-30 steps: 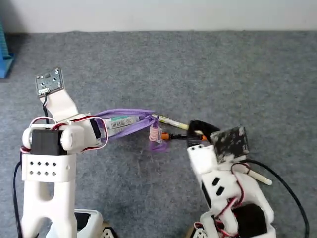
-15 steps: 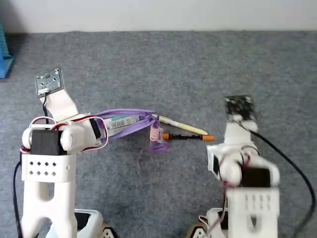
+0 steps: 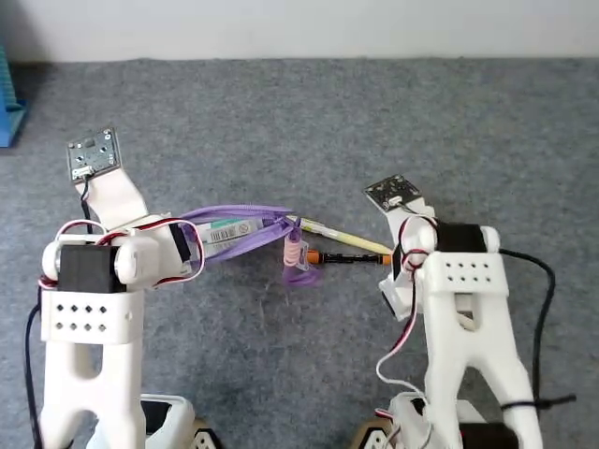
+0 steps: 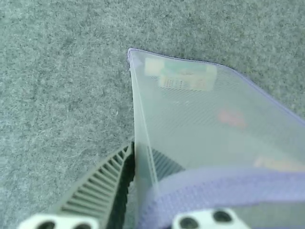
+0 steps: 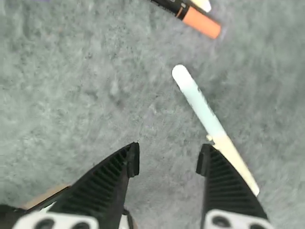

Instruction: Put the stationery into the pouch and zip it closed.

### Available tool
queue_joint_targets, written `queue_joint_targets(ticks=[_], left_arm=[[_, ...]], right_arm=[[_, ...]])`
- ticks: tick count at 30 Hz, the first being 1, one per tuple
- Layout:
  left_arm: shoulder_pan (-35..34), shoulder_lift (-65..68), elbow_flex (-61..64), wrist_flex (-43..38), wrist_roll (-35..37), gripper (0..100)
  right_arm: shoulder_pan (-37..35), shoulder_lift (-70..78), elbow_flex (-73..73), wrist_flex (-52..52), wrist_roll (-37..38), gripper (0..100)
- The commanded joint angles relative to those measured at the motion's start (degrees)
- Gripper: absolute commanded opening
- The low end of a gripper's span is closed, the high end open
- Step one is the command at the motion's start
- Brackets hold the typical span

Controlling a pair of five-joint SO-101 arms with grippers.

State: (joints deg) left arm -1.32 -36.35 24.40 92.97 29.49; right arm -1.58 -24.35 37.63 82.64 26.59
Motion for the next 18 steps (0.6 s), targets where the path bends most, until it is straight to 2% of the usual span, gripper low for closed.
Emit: queue_joint_targets(ticks=[1,5,11,18], left_arm=[[-0.6,1.7,1.0,1.0,0.5,1],[-0.6,1.7,1.0,1.0,0.5,1],[-0.6,1.7,1.0,1.0,0.5,1],[-0.6,1.7,1.1,1.0,0.5,1]], right_arm=[[2.1,3.5,-2.9,-4.2,1.7,22.1],[2.5,9.1,-2.9,-8.0,4.9,22.1],[2.4,16.6,-2.9,-15.4,5.8,22.1],[4.1,24.1,-2.9,-22.2,11.3,22.0]])
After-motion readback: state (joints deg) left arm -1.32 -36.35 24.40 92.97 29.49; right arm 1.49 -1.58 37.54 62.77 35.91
